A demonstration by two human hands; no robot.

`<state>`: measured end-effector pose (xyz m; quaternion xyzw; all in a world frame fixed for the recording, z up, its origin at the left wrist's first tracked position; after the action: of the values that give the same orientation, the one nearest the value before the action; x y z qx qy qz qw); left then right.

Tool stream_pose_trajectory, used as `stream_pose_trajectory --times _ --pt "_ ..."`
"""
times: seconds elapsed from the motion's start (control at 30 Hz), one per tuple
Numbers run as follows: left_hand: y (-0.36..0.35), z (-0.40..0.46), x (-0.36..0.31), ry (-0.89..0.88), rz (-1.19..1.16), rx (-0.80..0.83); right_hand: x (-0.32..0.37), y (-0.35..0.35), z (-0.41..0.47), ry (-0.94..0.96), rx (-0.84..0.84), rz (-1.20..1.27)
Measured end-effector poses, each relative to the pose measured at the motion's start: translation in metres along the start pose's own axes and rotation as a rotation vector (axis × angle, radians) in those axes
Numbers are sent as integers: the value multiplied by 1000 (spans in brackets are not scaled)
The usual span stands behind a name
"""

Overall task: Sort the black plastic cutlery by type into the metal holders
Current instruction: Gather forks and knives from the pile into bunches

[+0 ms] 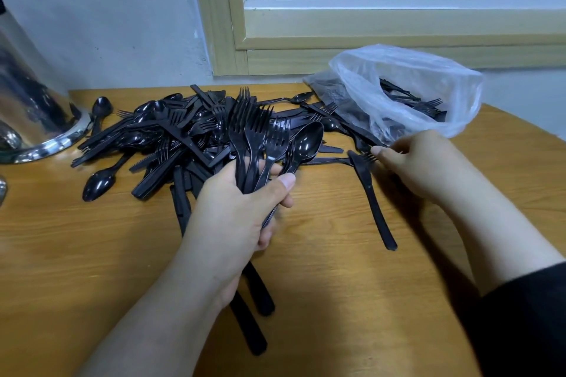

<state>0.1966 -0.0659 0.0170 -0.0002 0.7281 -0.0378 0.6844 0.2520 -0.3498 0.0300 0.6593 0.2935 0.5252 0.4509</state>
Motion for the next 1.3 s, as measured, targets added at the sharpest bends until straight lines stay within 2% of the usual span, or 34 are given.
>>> stream_pose_trajectory --times 0.13,0.4,0.7,0.93,1.2,1.3 --pt "1 1 -3 -26 6 -15 1 -8 7 7 -41 -15" --pt "4 1 -5 -47 -3 -46 2 -4 7 50 -85 127" --pt "6 2 -8 -77 18 -59 7 -8 2 39 19 67" --pt "12 1 -13 -111 9 -111 27 17 -10 231 -185 425" --pt "22 1 -19 -136 21 -181 44 71 -55 490 -645 806" --pt "24 2 -20 -140 65 -192 61 70 -64 601 -509 946"
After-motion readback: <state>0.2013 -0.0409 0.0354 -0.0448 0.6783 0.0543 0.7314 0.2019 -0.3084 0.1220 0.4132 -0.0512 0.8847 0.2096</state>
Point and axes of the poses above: each hand's wrist, its own z-axis towards the middle knuckle, its own y-axis out of the back of the hand, x = y × z, the point moved 10 cm from there along z, towards the middle knuckle, and after that the axes turned 1 degree about x, right-handed, at the moved point
